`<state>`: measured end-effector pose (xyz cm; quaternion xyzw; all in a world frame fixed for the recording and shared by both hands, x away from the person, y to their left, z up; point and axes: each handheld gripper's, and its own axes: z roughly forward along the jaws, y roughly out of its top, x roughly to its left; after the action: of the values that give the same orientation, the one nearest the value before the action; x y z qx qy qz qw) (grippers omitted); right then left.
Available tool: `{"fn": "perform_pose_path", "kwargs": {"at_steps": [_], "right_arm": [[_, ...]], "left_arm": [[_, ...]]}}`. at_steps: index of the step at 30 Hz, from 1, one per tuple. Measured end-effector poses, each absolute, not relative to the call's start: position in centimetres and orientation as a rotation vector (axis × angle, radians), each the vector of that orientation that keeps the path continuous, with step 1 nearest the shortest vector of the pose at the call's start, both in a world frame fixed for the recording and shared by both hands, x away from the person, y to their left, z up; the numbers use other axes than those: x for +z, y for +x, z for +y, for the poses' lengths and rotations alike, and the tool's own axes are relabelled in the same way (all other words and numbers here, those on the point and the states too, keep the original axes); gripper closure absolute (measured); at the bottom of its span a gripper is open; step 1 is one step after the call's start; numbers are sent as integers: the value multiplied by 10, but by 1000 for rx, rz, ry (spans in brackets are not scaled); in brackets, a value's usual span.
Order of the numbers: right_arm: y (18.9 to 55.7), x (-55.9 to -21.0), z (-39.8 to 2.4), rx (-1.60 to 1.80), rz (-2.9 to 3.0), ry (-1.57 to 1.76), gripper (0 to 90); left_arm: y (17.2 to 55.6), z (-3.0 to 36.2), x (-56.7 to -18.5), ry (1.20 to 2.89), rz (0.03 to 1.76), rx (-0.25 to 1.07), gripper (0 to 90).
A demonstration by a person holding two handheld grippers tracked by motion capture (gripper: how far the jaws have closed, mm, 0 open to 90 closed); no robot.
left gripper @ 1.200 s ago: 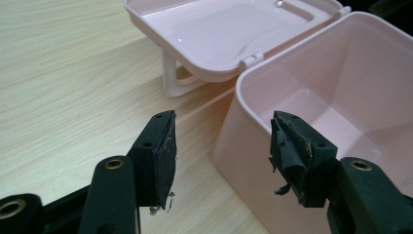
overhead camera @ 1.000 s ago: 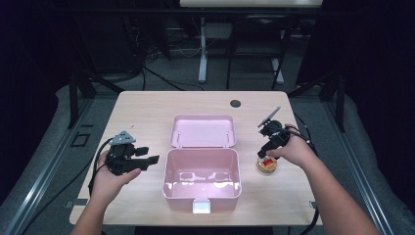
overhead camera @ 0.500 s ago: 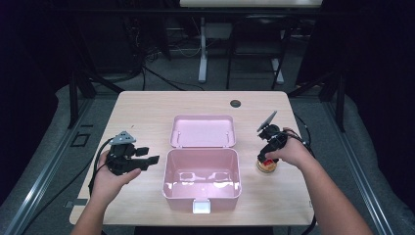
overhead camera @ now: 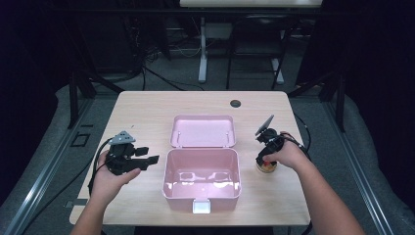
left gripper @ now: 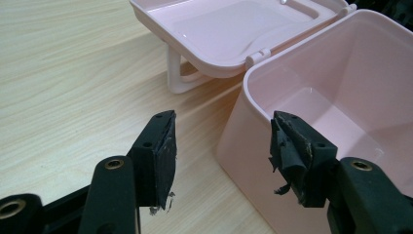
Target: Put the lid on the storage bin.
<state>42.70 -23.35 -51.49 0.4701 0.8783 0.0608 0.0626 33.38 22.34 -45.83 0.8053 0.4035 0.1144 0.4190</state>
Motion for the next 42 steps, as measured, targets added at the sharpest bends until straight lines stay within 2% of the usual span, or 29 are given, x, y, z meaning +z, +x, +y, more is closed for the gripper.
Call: {"fn": "perform_pose_path", "kwargs": {"at_steps": [26,42], "right_arm": [[429,-545,-235,138,2683,1457,155],[433,-548,-235,109,2694,1482,188]], "left_arm": [[335,223,-461,2028,1019,278,430],[335,221,-462,2027,1023,277,430]]}}
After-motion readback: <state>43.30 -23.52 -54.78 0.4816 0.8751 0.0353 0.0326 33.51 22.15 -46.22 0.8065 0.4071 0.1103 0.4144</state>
